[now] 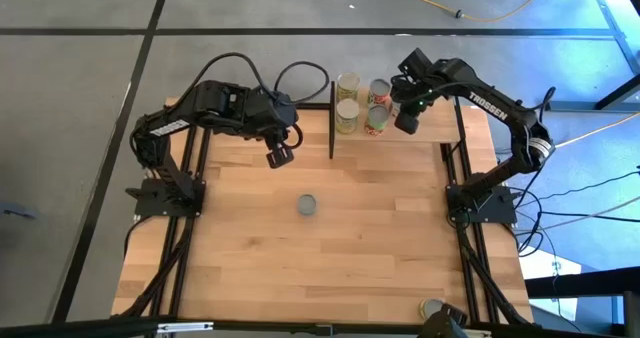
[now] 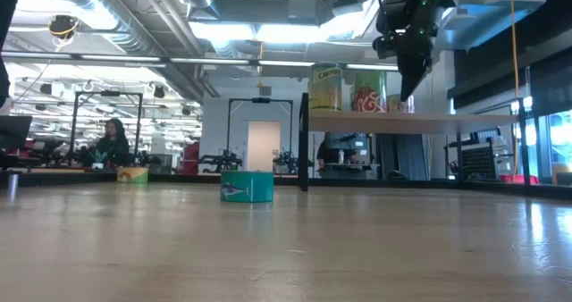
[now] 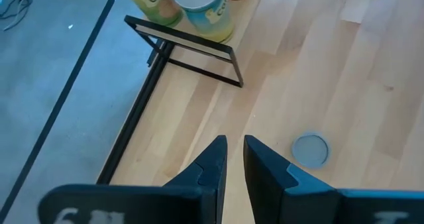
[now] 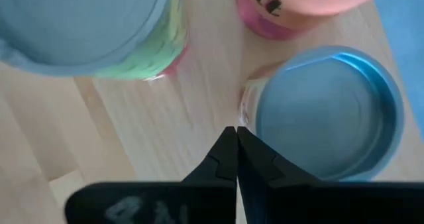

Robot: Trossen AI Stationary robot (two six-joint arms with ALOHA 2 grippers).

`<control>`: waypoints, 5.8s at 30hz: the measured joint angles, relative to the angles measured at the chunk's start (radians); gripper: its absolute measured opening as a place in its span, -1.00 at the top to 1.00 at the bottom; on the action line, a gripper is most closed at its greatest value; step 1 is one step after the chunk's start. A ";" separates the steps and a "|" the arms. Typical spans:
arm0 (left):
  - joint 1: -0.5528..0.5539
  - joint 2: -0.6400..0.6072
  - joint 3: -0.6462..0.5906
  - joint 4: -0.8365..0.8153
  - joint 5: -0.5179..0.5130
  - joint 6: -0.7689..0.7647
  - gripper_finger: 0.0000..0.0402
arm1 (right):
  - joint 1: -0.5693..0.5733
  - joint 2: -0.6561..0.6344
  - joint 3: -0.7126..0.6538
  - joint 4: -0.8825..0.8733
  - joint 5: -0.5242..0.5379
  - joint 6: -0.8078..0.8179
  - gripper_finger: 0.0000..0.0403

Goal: Pick and place cans onto a shelf
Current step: Put the white and orange can on the shelf, then put the dark green can on the shelf

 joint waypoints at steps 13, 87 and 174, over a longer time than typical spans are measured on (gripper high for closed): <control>0.016 0.000 0.000 0.000 0.001 -0.004 0.78 | -0.001 0.000 0.002 0.026 0.054 -0.001 1.00; -0.215 0.000 -0.395 0.579 0.371 0.209 0.78 | 1.427 -0.326 -0.379 0.156 -0.603 0.814 0.98; -0.339 -0.001 -0.395 0.481 0.422 0.336 0.78 | 1.471 0.162 0.272 -0.399 -0.140 1.176 0.96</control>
